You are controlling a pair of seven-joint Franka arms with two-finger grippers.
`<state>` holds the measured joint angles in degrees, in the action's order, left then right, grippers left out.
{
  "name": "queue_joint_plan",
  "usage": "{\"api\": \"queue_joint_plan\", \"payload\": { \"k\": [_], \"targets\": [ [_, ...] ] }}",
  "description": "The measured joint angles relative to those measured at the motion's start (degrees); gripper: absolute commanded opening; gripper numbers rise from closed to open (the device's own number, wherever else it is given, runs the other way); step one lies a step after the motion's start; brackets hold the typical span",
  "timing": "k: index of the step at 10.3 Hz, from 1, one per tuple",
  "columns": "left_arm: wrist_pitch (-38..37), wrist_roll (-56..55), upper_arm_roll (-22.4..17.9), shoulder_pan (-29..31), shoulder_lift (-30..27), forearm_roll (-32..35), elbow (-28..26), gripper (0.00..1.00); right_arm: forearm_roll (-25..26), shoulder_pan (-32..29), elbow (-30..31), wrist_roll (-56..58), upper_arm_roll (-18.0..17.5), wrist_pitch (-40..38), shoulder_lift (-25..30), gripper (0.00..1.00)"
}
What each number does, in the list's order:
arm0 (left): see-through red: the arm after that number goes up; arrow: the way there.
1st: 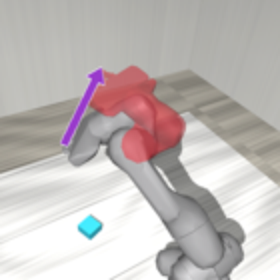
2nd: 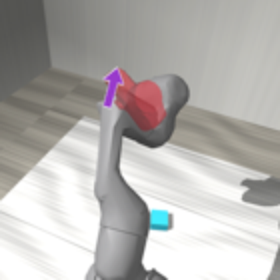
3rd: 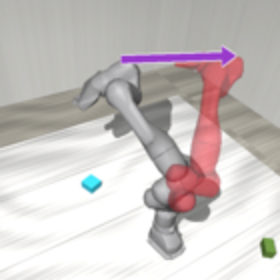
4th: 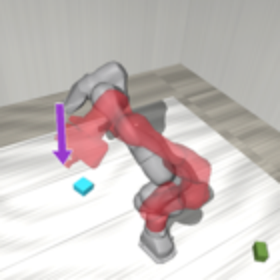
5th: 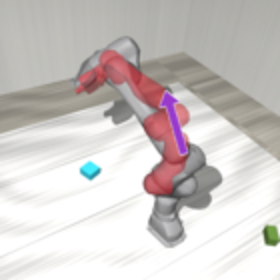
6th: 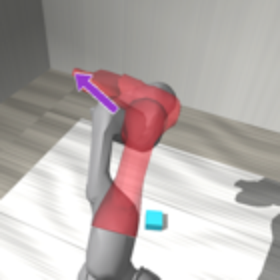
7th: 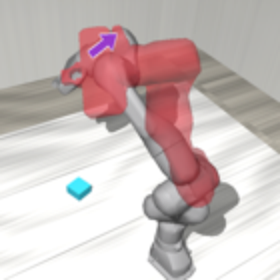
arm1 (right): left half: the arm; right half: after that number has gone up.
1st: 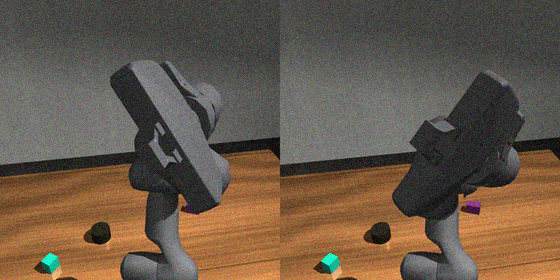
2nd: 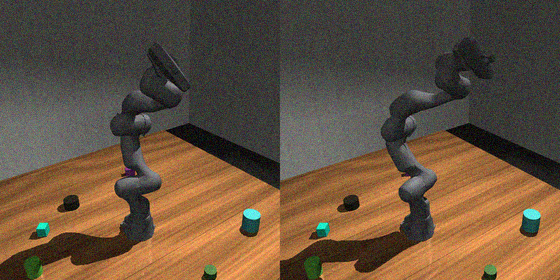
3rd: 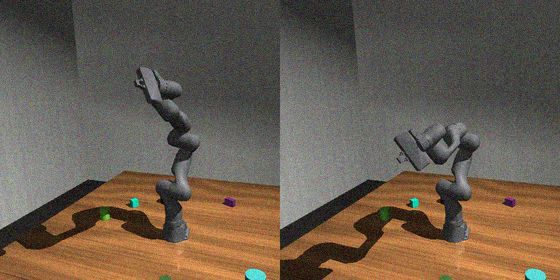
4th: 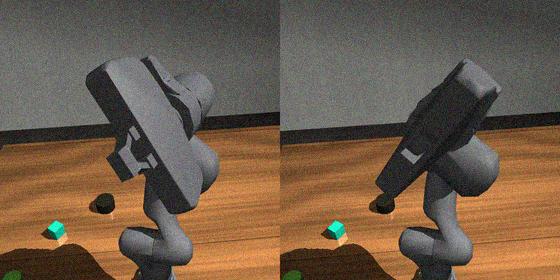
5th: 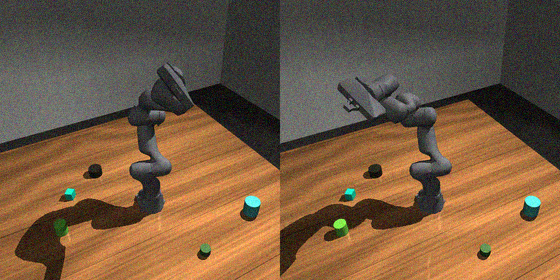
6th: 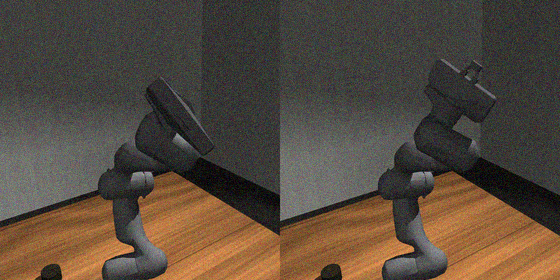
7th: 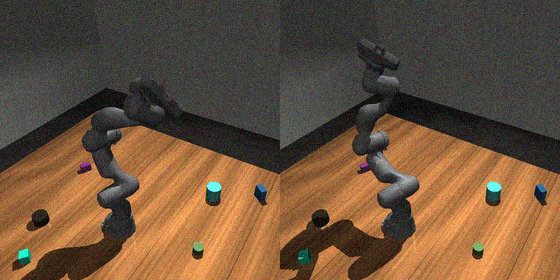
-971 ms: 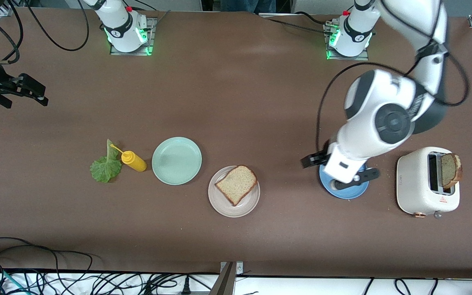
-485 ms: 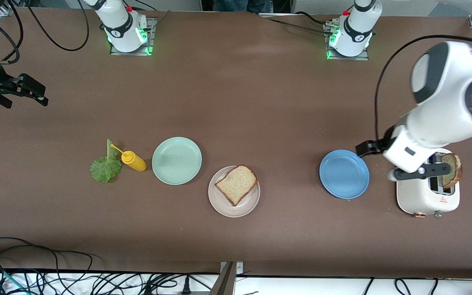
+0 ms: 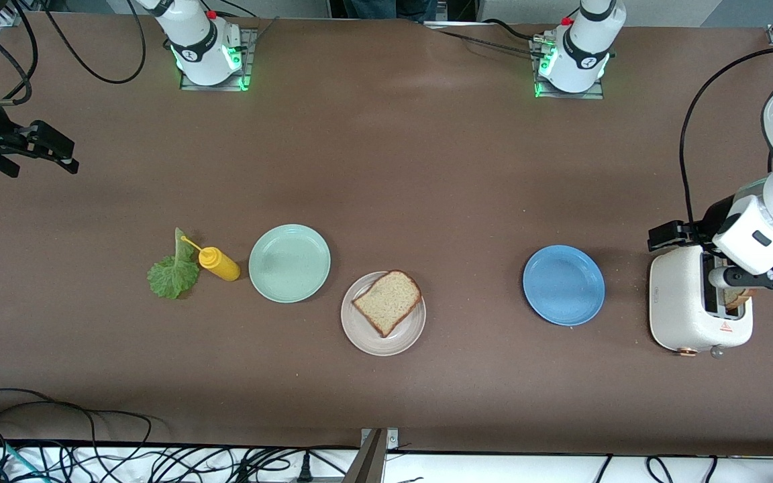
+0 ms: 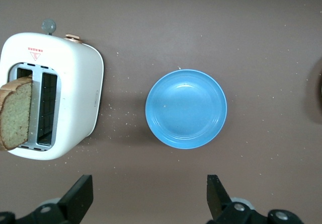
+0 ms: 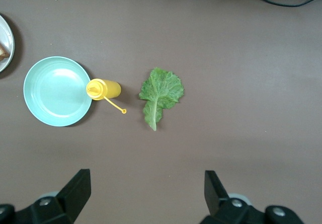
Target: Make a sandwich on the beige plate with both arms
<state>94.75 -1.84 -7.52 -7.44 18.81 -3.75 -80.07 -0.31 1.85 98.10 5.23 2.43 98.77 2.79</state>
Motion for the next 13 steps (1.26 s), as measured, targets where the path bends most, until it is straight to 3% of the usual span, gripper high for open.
{"api": "queue_joint_plan", "payload": {
  "k": [3,13],
  "targets": [
    [0.88,0.05,0.47,-0.09,-1.65,0.00,-2.46,1.00,0.00,0.00,0.00,0.00,0.00,0.00,0.00,1.00],
    [0.88,0.57,0.66,-0.11,-1.85,0.00,-2.73,1.00,0.00,0.00,0.00,0.00,0.00,0.00,0.00,1.00]
  ]
}}
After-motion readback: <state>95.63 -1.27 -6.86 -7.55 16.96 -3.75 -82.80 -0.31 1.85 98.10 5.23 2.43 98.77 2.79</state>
